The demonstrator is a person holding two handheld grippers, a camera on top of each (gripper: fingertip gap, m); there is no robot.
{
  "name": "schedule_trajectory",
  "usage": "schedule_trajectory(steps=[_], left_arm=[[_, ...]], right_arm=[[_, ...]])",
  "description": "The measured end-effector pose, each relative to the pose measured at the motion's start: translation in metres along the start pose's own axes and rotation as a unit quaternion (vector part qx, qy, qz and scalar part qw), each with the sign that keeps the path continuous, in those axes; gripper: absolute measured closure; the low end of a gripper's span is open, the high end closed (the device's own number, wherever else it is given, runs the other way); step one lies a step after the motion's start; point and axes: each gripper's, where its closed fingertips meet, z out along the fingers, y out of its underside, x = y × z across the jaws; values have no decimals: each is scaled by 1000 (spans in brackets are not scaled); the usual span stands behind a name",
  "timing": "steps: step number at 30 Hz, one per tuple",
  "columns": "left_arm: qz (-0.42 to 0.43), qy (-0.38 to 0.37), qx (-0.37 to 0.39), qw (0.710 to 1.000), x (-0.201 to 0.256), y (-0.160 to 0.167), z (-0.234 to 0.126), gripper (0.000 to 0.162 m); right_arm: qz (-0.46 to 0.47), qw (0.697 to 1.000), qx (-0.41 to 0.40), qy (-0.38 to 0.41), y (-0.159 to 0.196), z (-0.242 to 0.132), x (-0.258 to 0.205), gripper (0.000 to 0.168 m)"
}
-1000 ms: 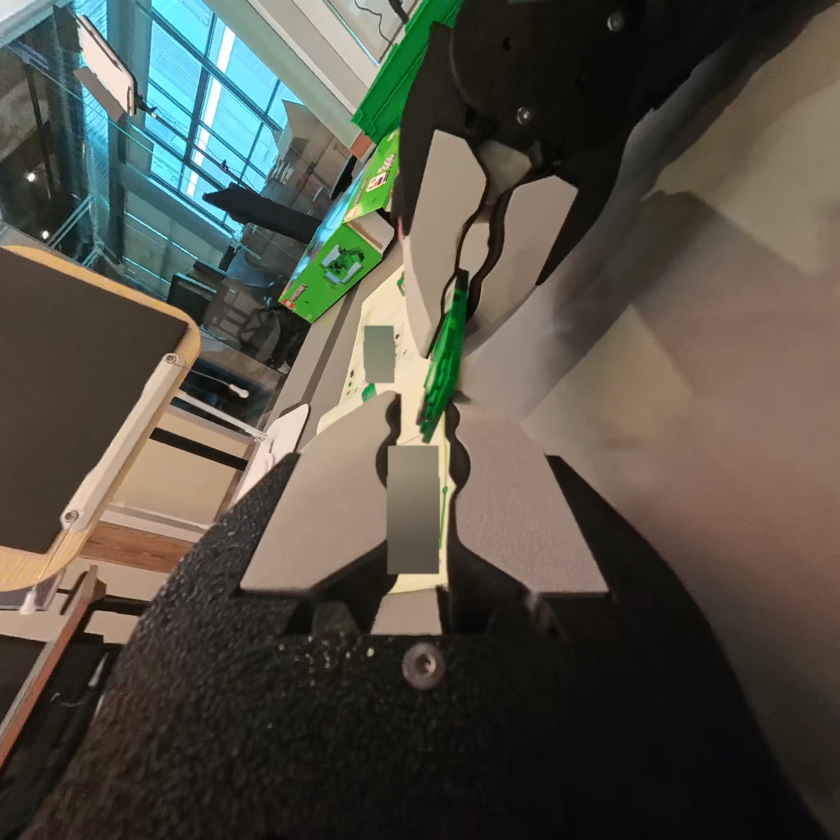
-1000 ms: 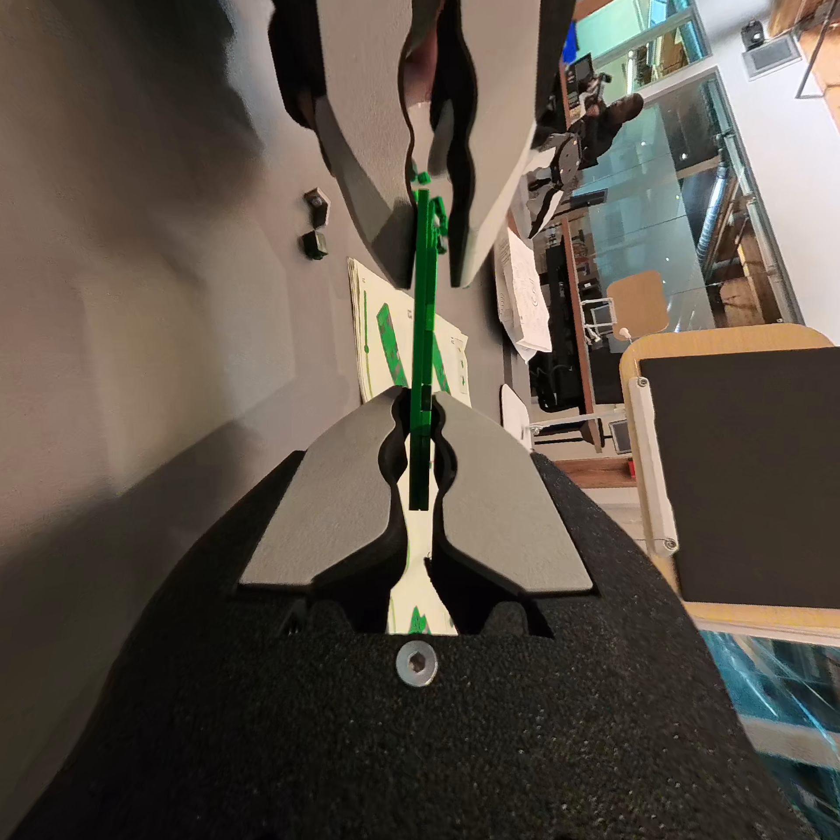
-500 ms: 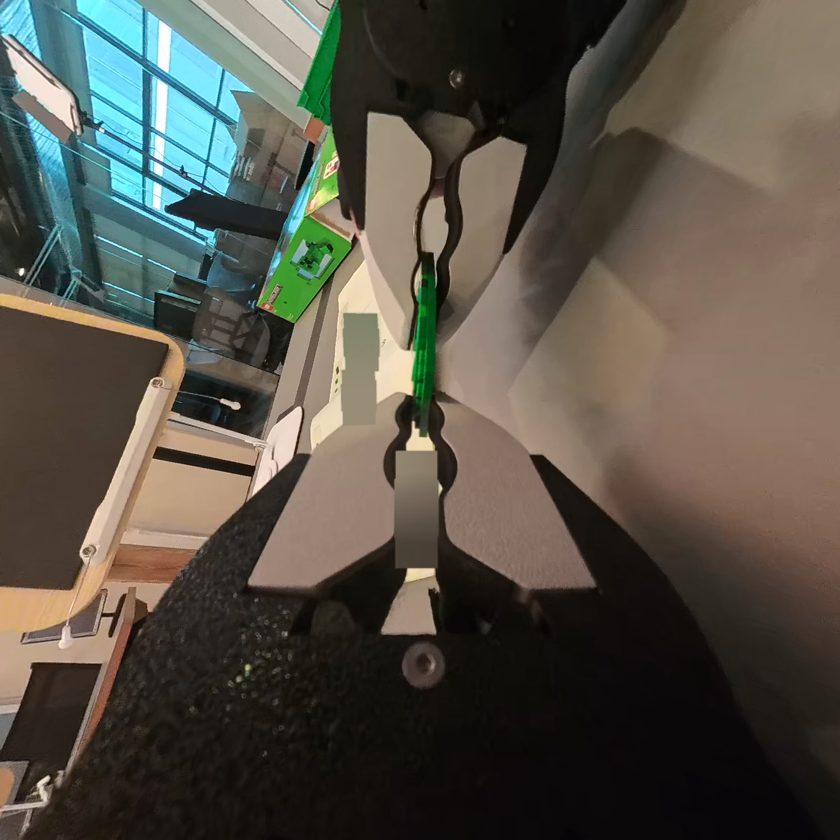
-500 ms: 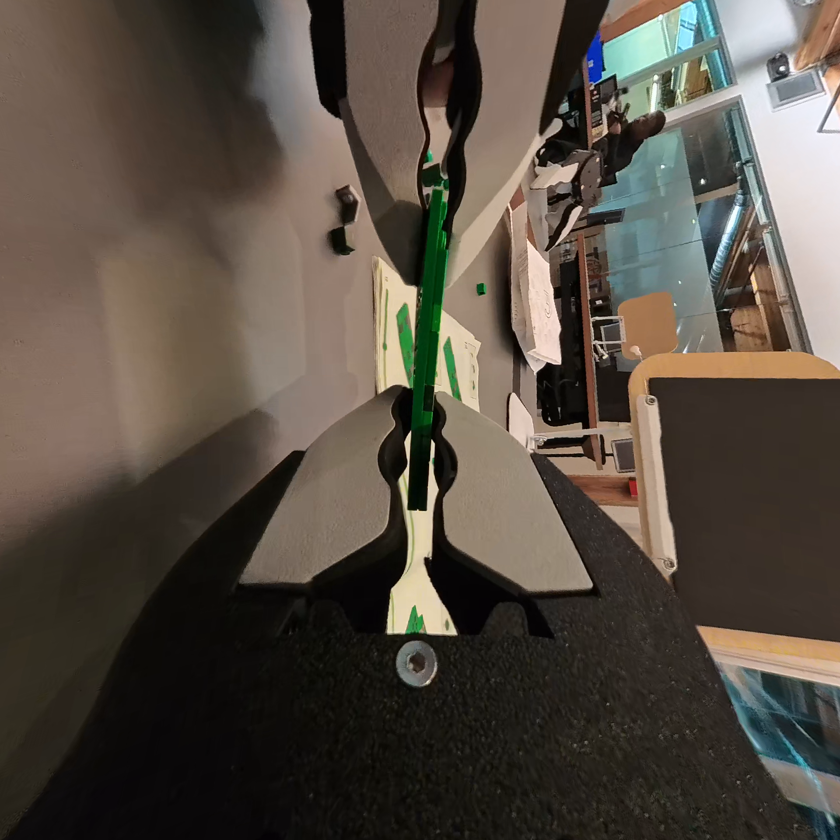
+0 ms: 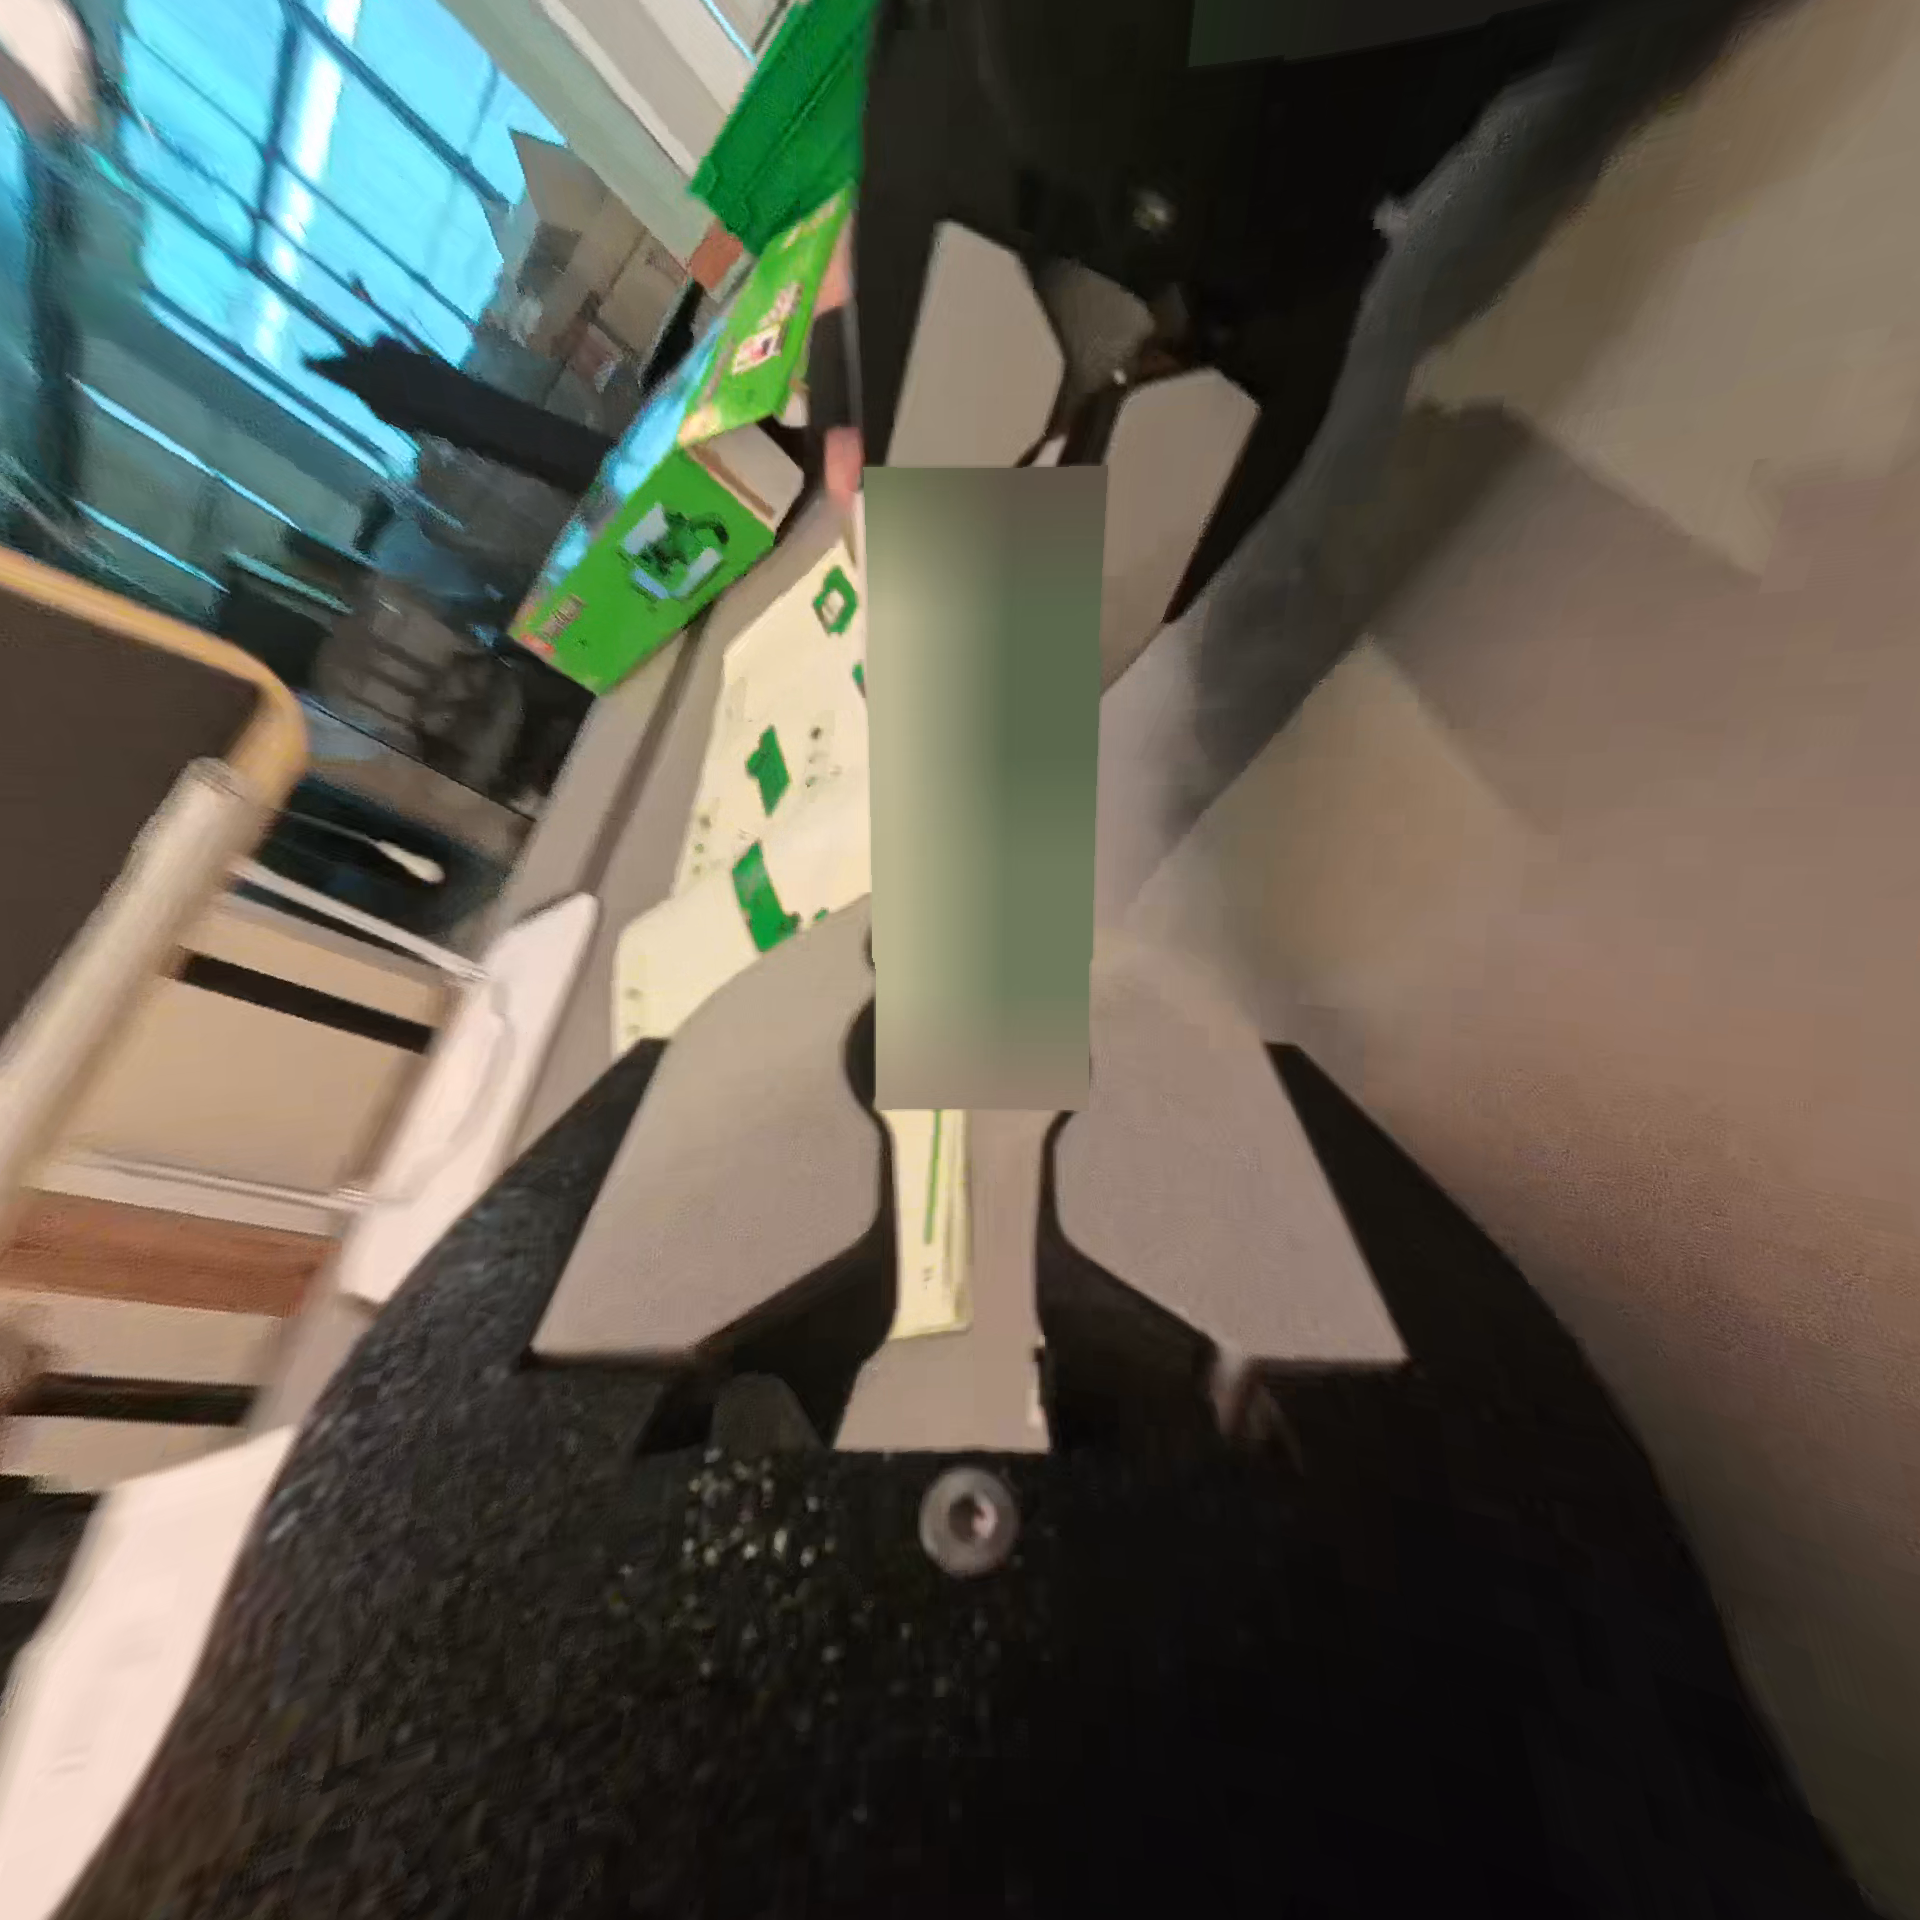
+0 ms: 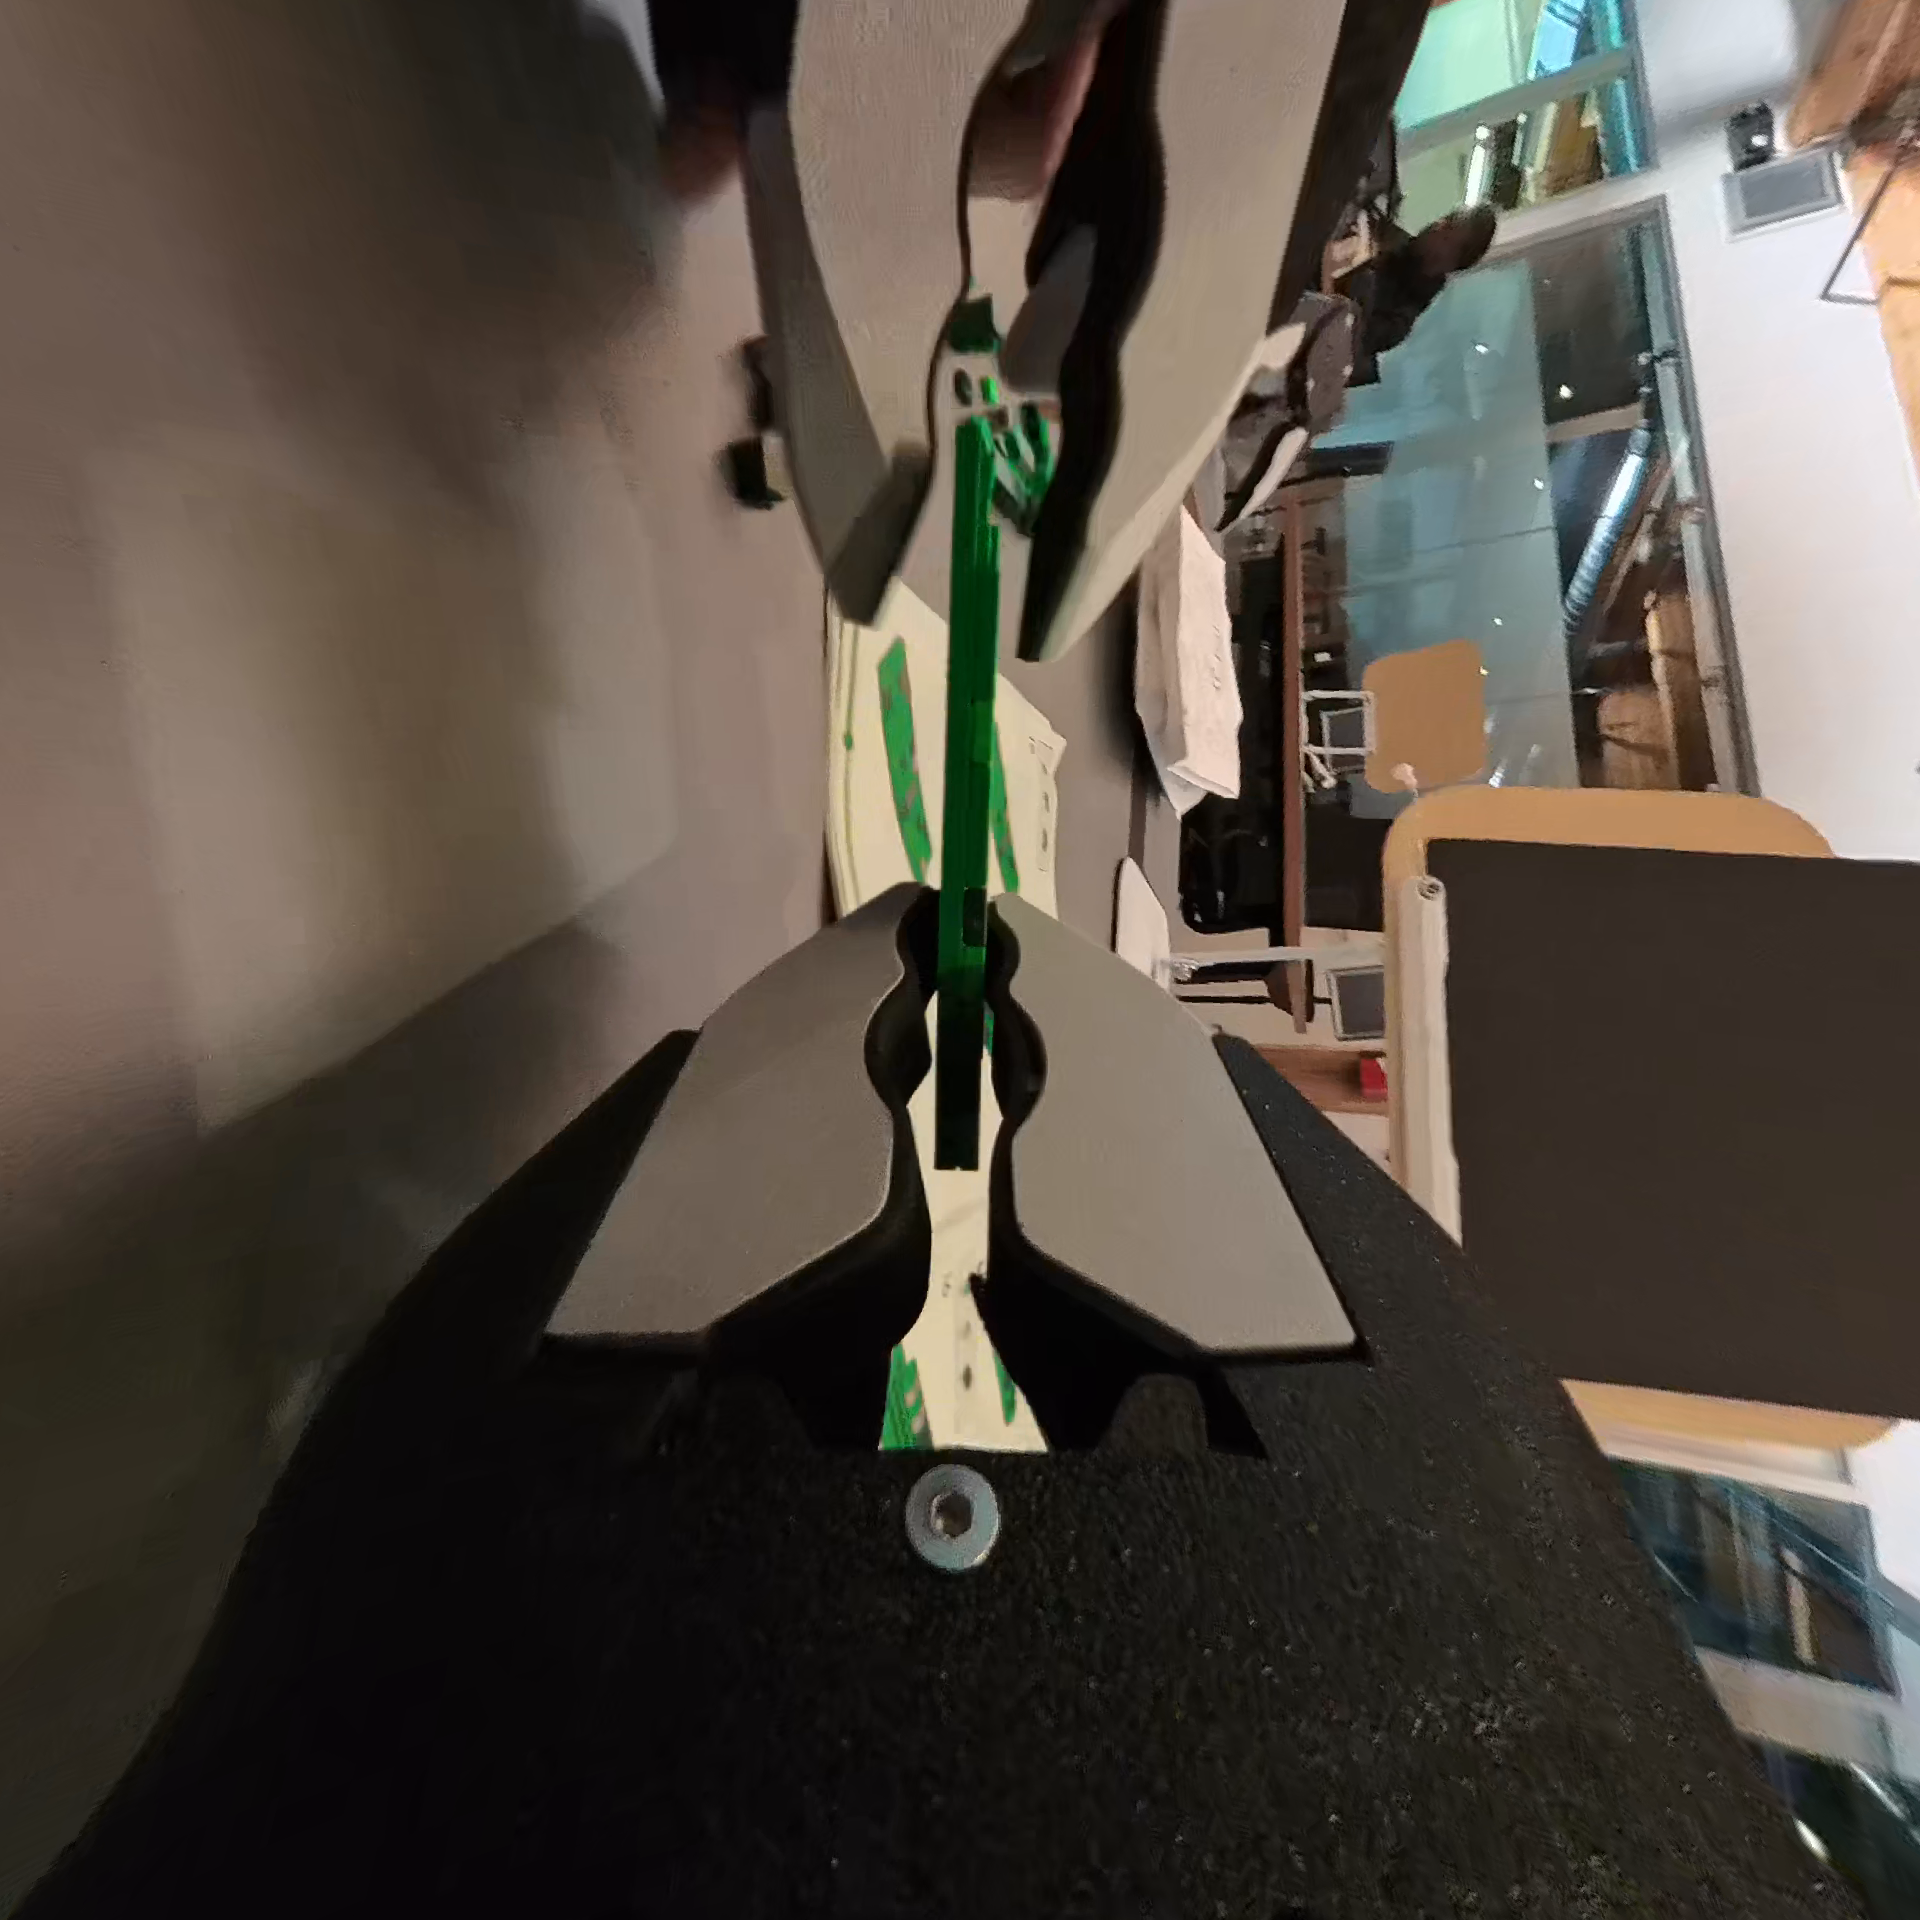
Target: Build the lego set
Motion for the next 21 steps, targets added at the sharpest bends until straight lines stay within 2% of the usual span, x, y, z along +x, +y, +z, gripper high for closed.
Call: schedule_trajectory(steps=[2,4,6,9,12,15,18,21], left_arm=[[-104,31,19,994,-3,-1,0,114],[-194,62,46,978,-5,-6,-2,104],[-246,73,44,965,-6,-4,0,101],[-263,84,15,961,0,0,6,107],[-269,92,5,959,5,-1,11,125],[-286,84,10,954,3,-3,11,126],[-325,83,-1,942,0,1,14,126],[-327,97,9,940,3,-3,13,126]], right_arm=[[-13,1000,-11,20,5,1,3,162],[-32,998,-19,40,7,1,6,162],[-52,997,-25,55,7,2,8,162],[-68,995,-29,73,6,2,10,162],[-81,993,-37,83,7,2,12,162],[-81,991,-38,95,8,2,15,162],[-77,992,-16,98,-2,2,16,146],[-84,992,-30,85,-5,8,10,146]])
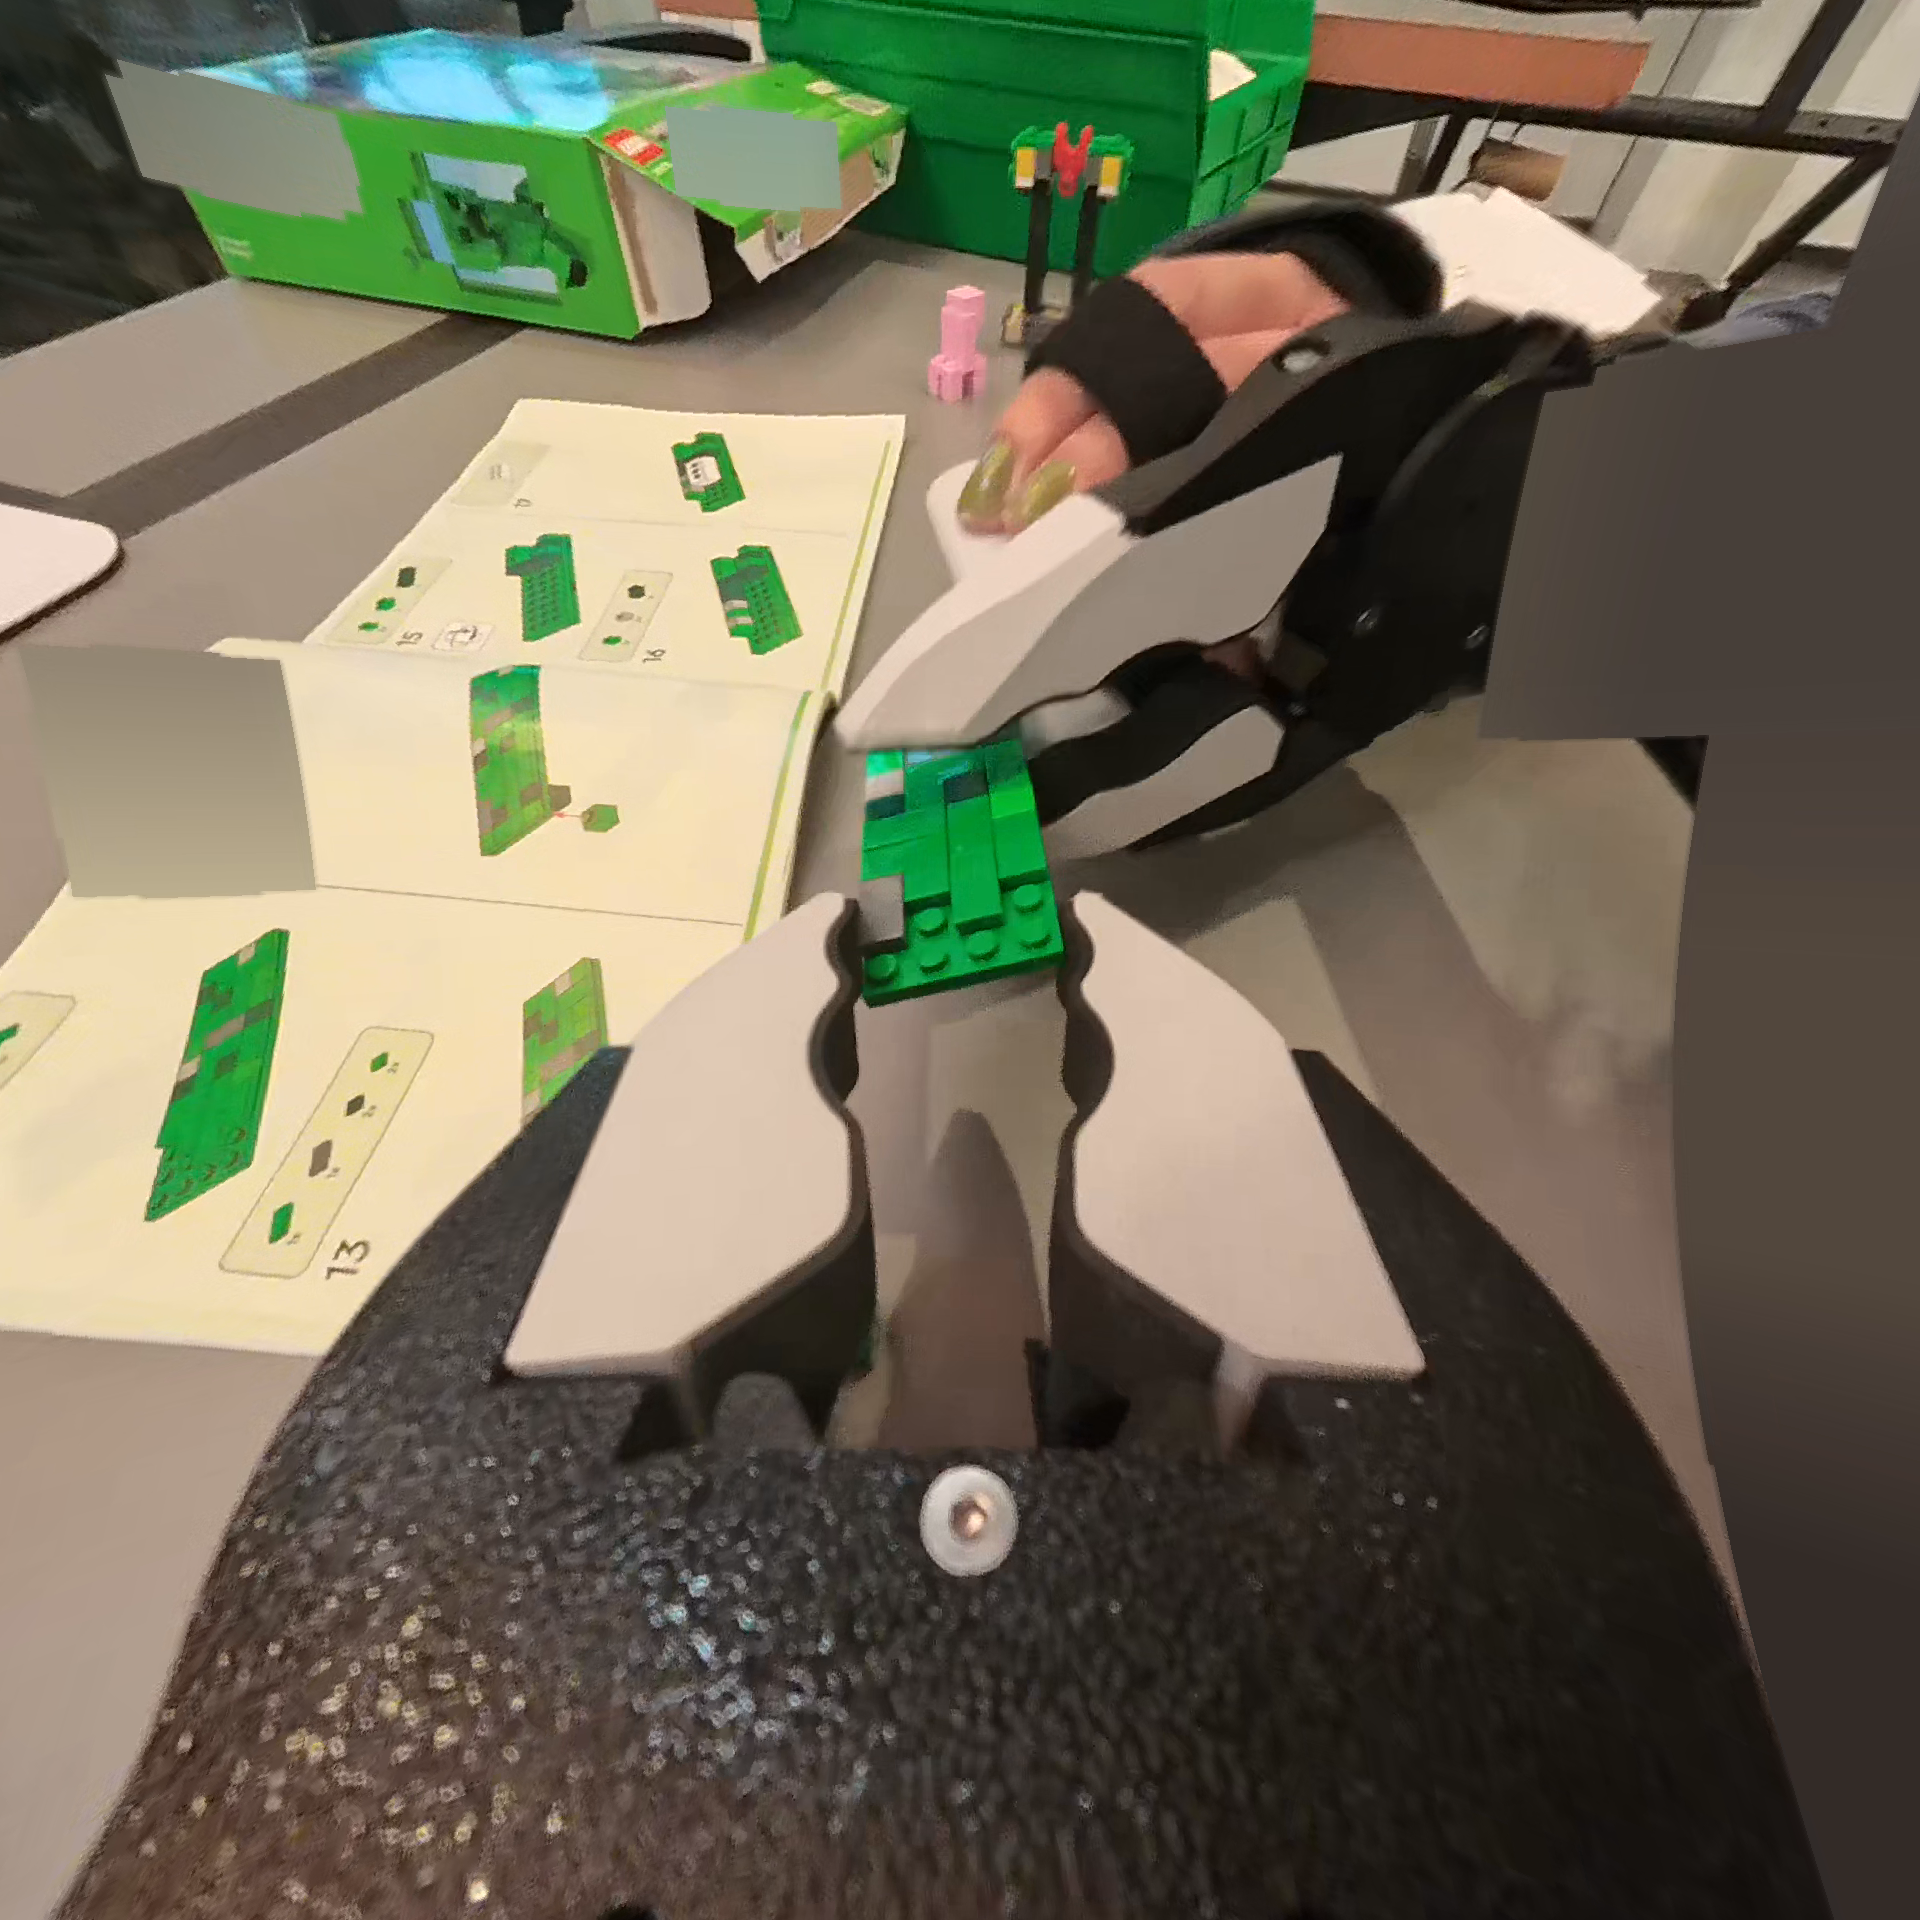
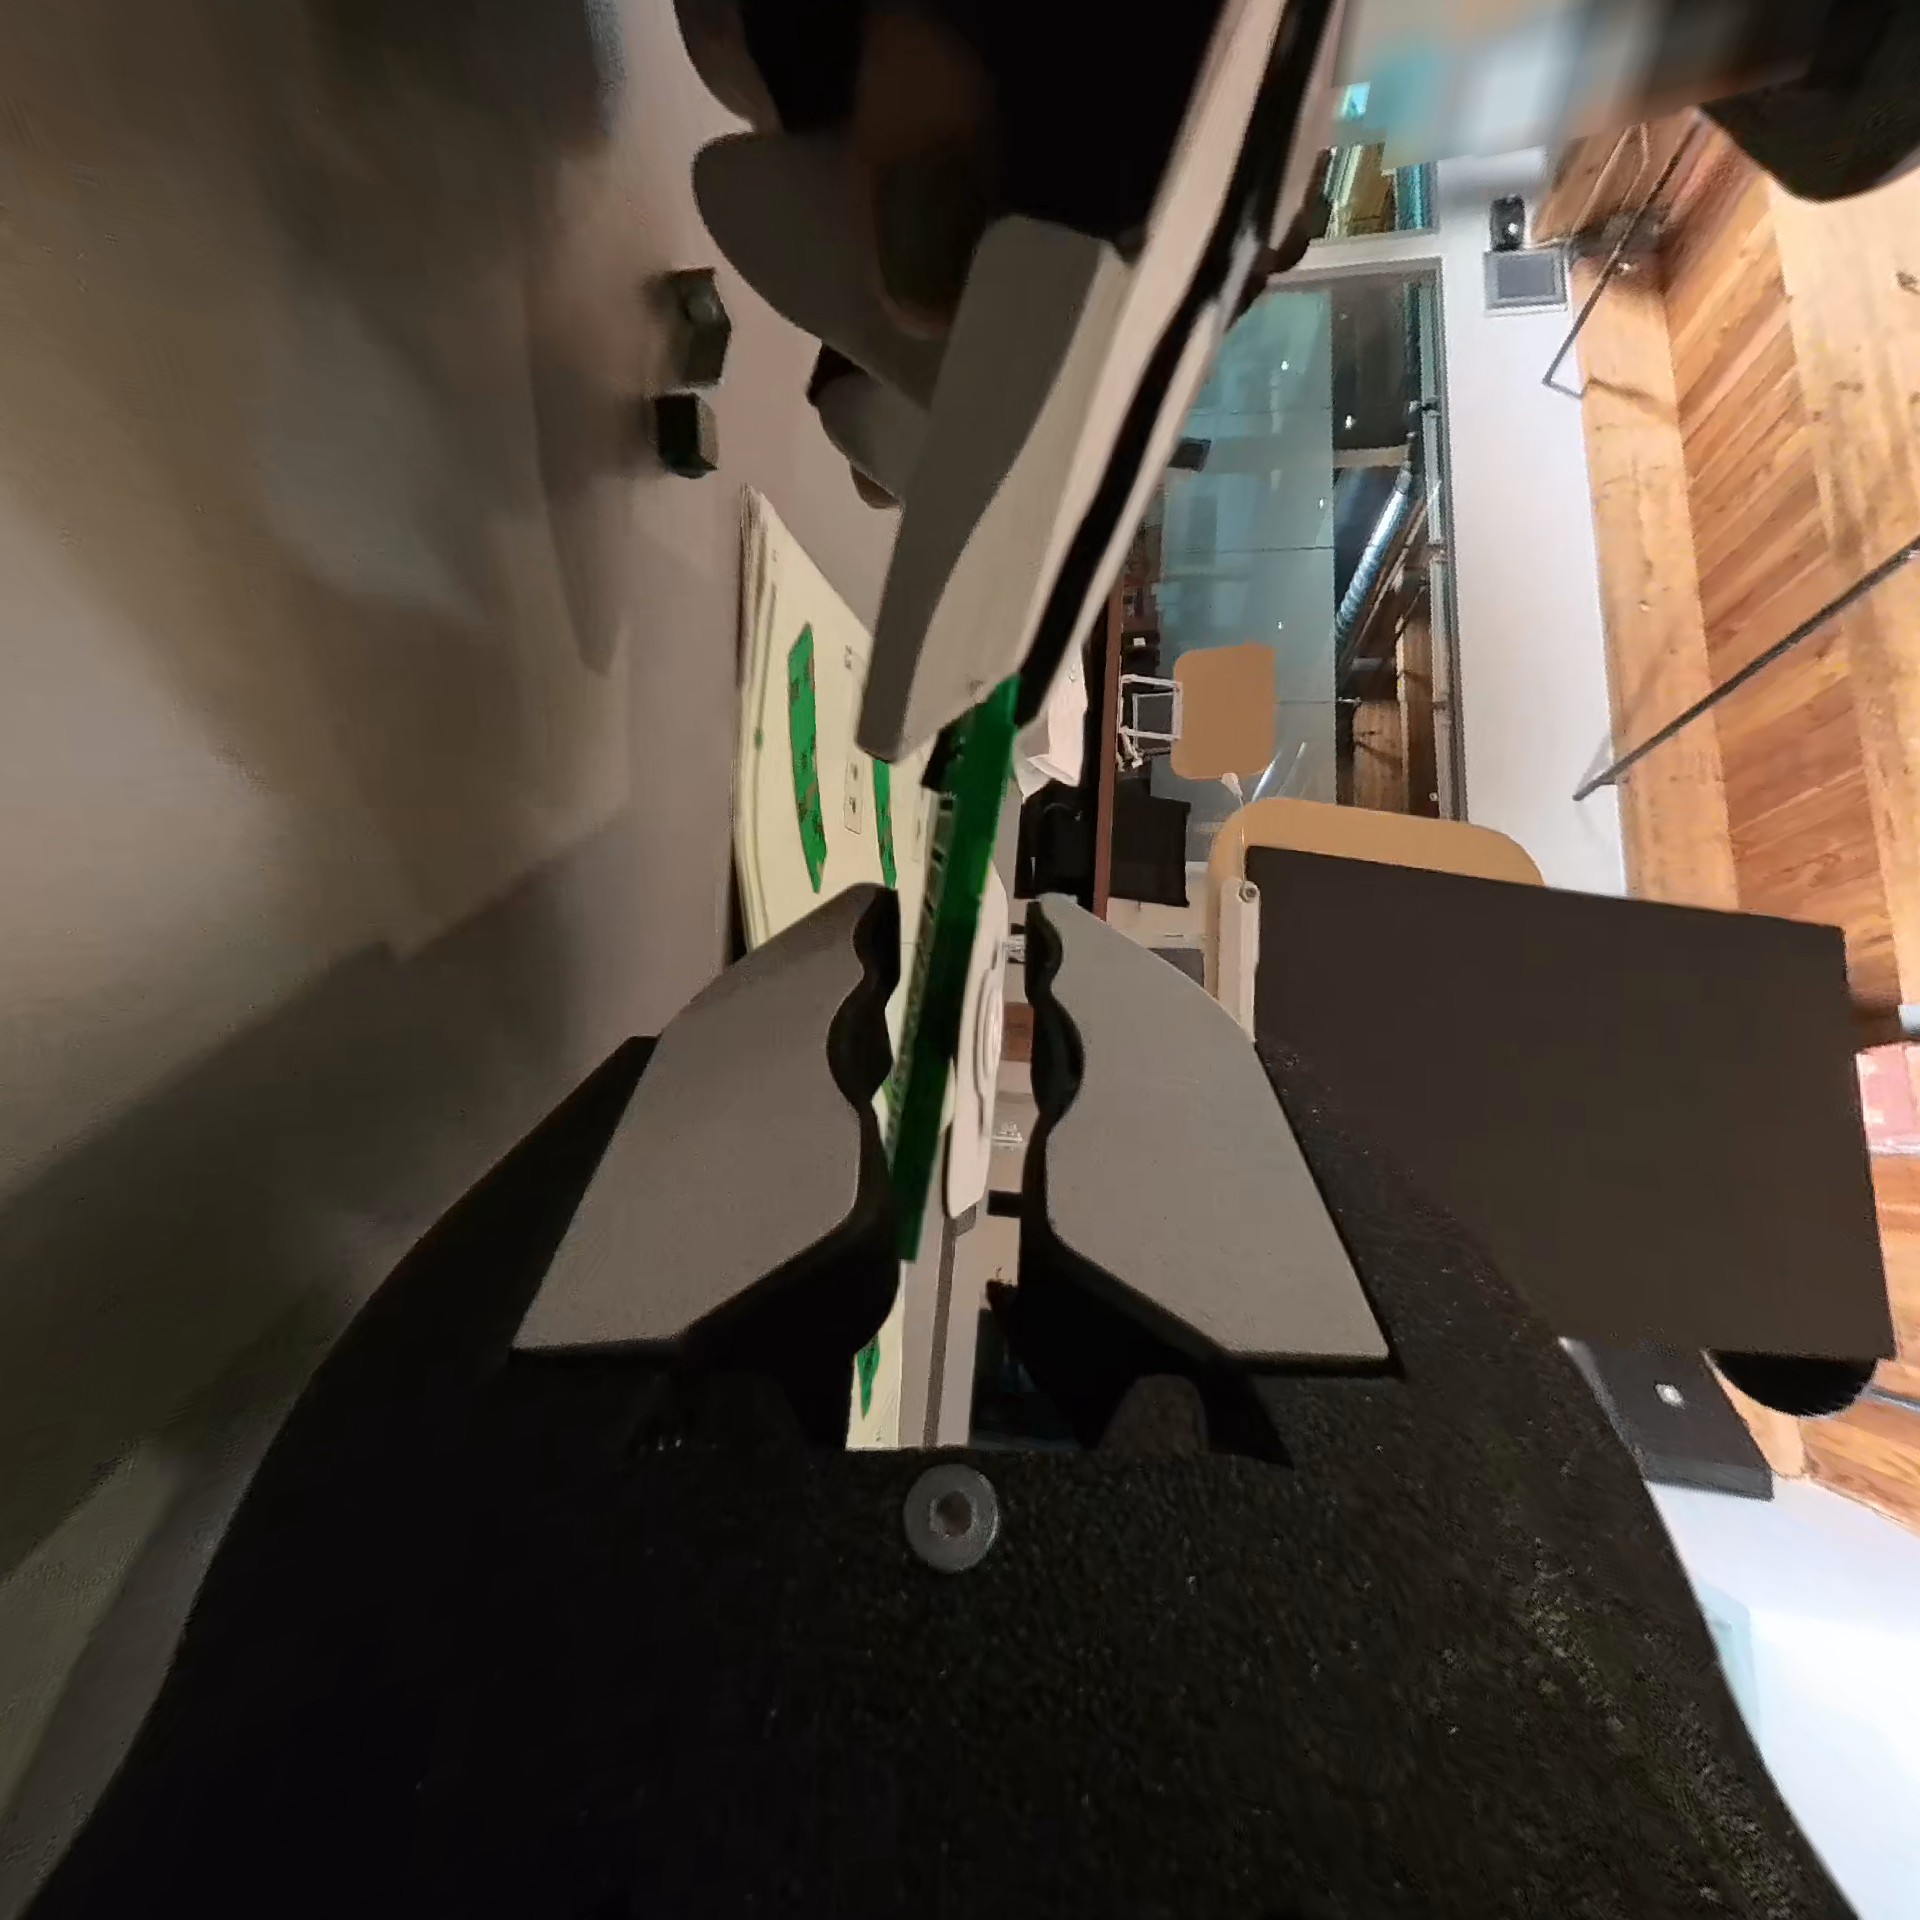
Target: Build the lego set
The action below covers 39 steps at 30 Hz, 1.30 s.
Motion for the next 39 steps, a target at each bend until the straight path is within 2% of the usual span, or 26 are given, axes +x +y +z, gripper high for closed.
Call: schedule_trajectory(steps=[3,9,15,19,20,22,24,28,30,35,36,37,39], left_arm=[[15,3,-7,1000,4,1,2,126],[29,-4,-8,1000,3,3,2,126],[1,15,-2,1000,6,2,2,125],[6,10,-3,1000,4,2,2,126],[8,2,-11,1000,1,5,2,126],[16,-9,-32,999,-3,11,2,126],[20,-8,-47,999,-4,16,1,126],[21,17,-109,994,1,33,6,126],[29,26,-131,991,5,38,10,126],[50,25,-141,988,7,41,12,125],[53,25,-135,989,8,39,12,122],[58,25,-129,990,7,37,10,109],[73,14,-120,990,3,35,3,102]], right_arm=[[-1,1000,11,-6,-7,2,-4,159],[11,1000,14,-6,-7,2,-2,162],[-27,1000,11,2,-8,2,-3,162],[-7,1000,17,6,-9,1,-1,162],[4,1000,23,4,-9,1,-2,154],[51,998,28,-25,-7,-1,-6,130],[104,992,47,-58,-7,-6,-10,117],[186,973,80,-115,0,-25,-15,112],[248,953,87,-152,7,-35,-21,116],[375,903,110,-176,21,-44,-17,120],[392,895,119,-178,21,-45,-15,120],[407,888,127,-174,21,-45,-12,119],[429,877,141,-162,21,-45,-6,119]])
